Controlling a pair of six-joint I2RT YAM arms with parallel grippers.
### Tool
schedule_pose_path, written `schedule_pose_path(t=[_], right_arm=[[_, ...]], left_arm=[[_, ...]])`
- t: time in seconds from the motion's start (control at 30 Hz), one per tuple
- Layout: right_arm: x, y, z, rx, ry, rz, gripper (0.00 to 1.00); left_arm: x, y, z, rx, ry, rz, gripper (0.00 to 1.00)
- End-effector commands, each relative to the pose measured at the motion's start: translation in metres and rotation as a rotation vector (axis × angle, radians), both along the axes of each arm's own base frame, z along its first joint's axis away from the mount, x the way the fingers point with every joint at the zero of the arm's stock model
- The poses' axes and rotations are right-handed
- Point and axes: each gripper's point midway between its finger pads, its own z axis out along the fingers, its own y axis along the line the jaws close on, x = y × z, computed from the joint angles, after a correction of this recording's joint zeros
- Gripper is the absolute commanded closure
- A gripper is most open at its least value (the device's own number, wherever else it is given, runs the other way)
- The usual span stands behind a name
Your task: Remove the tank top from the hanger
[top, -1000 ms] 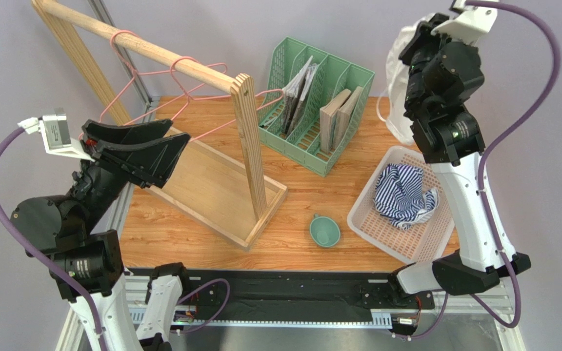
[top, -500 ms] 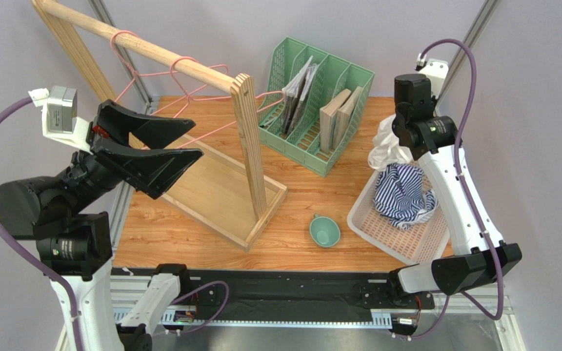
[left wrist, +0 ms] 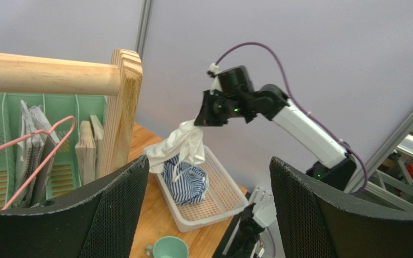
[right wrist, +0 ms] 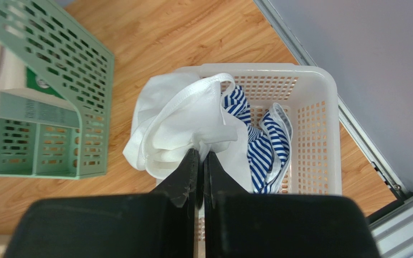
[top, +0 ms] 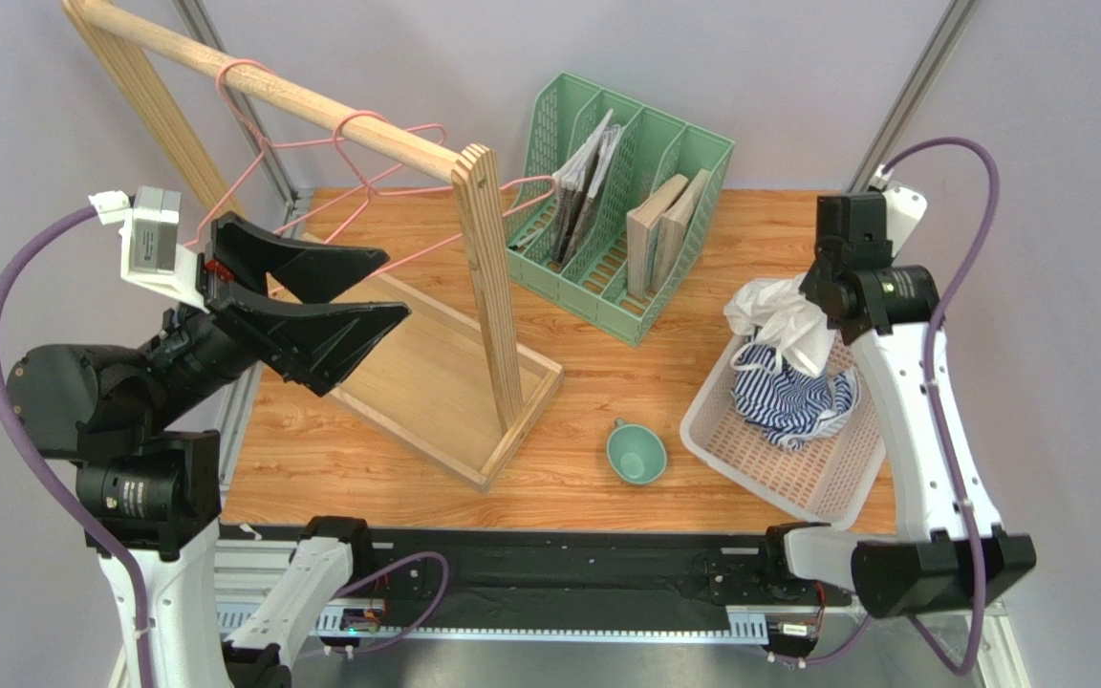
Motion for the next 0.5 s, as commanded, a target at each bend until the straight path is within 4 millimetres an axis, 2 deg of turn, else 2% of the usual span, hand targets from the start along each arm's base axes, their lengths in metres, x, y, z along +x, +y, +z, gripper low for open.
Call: schedule_pose_path(t=[0.0, 0.1, 0.17, 0.23, 0.27, 0.3, 0.37, 0.4, 0.47], right_arm=[[-0.03, 0.008, 0.041, 0.054, -0.127, 0.039, 1.0], [-0.054, 0.005, 0.058, 0.049, -0.146, 0.044, 1.0], [-0.075, 0.002, 0.055, 0.05, -0.124, 0.036, 1.0], [-0.088, -0.002, 0.042, 0.044, -0.092, 0.015, 1.0], [-0.092, -0.002, 0.024, 0.038, -0.045, 0.012, 1.0], [-0.097, -0.001, 0.018, 0.048, -0.042, 0.016, 1.0], [-0.098, 0.005, 0.001, 0.085, -0.019, 0.021, 1.0], [-0.097, 0.01, -0.014, 0.109, 0.014, 0.032, 1.0], [-0.091, 0.013, -0.022, 0.15, 0.008, 0.007, 1.0]], left_arm=[[0.006, 0.003, -0.008, 0.026, -0.009, 0.038, 0.13], [0.004, 0.004, -0.009, 0.042, -0.02, 0.05, 0.13], [0.004, 0.006, -0.014, 0.069, -0.022, 0.071, 0.13], [0.003, 0.008, -0.015, 0.075, -0.028, 0.096, 0.13], [0.003, 0.009, -0.017, 0.081, -0.029, 0.104, 0.13], [0.003, 0.01, -0.019, 0.08, -0.027, 0.11, 0.13], [0.005, 0.011, -0.023, 0.08, -0.022, 0.122, 0.13], [0.006, 0.011, -0.026, 0.082, -0.018, 0.124, 0.13], [0.009, 0.011, -0.029, 0.088, -0.011, 0.121, 0.13]])
